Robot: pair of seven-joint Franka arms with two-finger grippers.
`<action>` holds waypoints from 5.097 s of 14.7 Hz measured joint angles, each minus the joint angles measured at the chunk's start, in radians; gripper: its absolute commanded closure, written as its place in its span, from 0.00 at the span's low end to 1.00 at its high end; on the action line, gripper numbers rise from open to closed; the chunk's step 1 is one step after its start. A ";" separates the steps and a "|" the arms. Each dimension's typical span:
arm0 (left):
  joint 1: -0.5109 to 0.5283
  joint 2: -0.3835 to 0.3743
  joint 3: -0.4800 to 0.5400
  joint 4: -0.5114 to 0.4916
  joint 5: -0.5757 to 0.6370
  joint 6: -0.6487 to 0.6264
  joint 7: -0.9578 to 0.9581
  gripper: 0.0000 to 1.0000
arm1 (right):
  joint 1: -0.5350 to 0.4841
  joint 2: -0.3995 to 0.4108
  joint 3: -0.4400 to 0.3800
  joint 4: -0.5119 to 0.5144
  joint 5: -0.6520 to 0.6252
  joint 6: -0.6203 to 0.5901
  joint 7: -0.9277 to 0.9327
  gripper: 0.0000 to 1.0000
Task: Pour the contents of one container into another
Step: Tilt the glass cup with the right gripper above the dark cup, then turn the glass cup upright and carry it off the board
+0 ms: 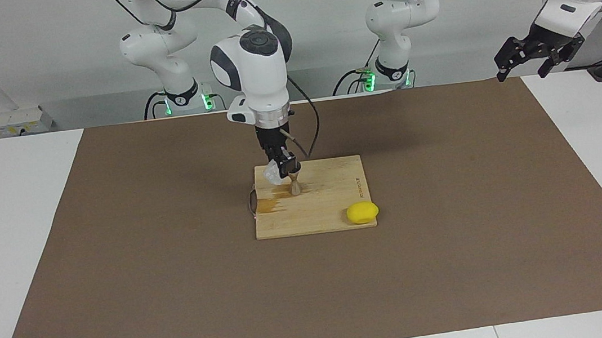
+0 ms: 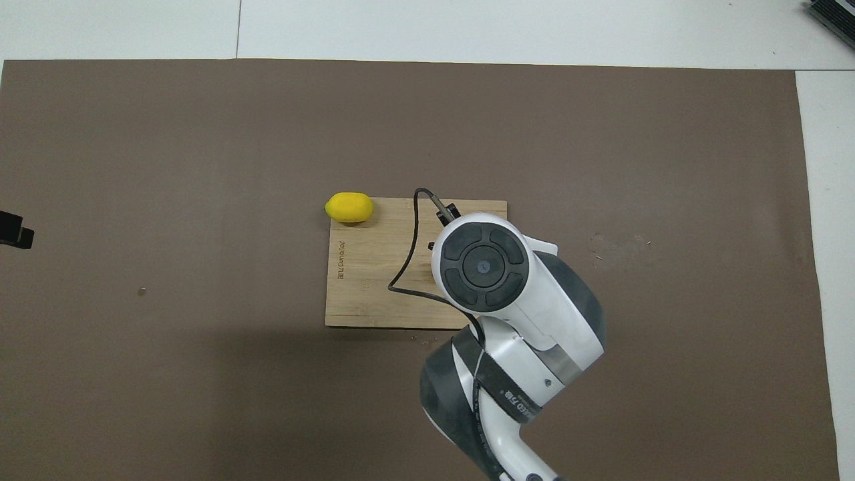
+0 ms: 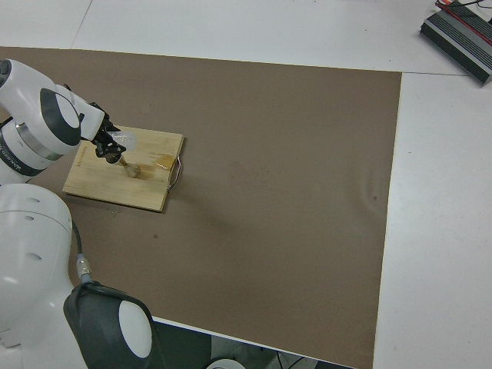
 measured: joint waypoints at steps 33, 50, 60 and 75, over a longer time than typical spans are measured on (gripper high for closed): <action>-0.090 -0.004 0.064 -0.001 0.000 0.010 -0.078 0.00 | 0.057 -0.041 0.003 -0.092 -0.167 0.050 0.000 0.93; -0.095 -0.005 0.050 -0.001 -0.005 0.011 -0.103 0.00 | -0.011 -0.037 -0.004 -0.080 0.088 0.071 0.018 0.95; -0.097 -0.005 0.050 -0.001 -0.005 0.011 -0.108 0.00 | -0.069 -0.026 -0.004 -0.079 0.271 0.094 0.014 0.96; -0.097 -0.005 0.050 -0.001 -0.005 0.011 -0.110 0.00 | -0.114 -0.017 -0.003 -0.071 0.426 0.104 -0.047 0.98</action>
